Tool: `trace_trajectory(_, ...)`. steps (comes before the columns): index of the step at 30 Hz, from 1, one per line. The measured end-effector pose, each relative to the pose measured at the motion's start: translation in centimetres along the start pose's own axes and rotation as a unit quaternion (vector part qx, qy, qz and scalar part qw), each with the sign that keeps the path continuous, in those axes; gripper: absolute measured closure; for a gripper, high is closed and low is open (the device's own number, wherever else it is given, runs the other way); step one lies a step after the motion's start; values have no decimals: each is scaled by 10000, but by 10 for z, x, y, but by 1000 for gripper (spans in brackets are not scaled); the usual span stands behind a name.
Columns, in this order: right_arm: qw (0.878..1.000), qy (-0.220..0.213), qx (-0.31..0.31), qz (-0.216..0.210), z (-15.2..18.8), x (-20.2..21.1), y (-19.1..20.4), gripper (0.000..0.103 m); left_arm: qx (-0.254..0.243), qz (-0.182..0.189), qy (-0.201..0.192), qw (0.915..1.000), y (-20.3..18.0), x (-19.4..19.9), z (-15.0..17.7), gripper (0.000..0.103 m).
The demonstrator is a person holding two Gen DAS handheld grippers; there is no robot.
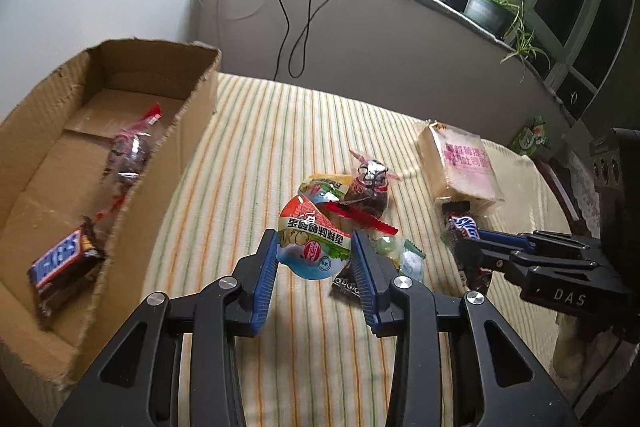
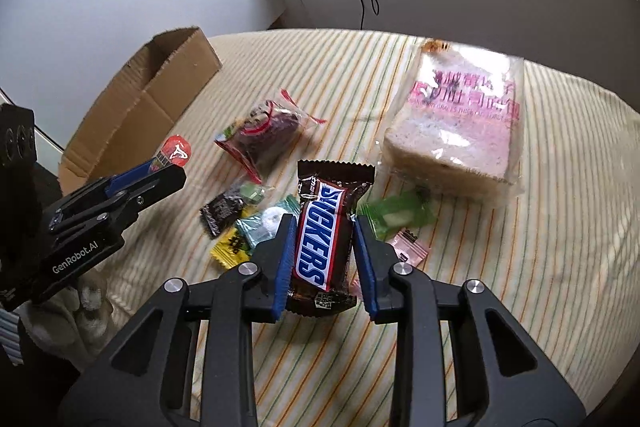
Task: Organize snacks
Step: 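Carry both snacks into the cardboard box and release them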
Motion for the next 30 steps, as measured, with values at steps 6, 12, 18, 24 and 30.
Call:
trace_trajectory(6, 9996, -208, 117, -146, -19, 15, 17, 73, 12, -92, -231, 9997, 9, 18, -14, 68)
trace_trajectory(12, 9985, -339, 313, -300, -41, 14, 48, 73, 95, -237, -468, 9986, 31, 37, -29, 68)
trace_trajectory(18, 9962, -378, 569, -540, -65, -4, 89, 73, 228, -481, -655, 9964, 60, 54, -40, 68)
trace_trajectory(24, 9930, -376, 829, -749, -84, -28, 132, 73, 392, -712, -727, 9940, 92, 66, -41, 68)
trace_trajectory(30, 9894, -287, 1038, -970, -92, -50, 169, 73, 531, -912, -756, 9915, 118, 73, -41, 68)
Point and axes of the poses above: each gripper's, at about its wrist camera, not at the fingertips, and x roughly against the way its jaws point, y to its left, z to its underside, the point moved 10 cm from there along -x, roughly the way its jaws point, and after that the axes turned 11 degrees about -y, right-handed, at the moved point
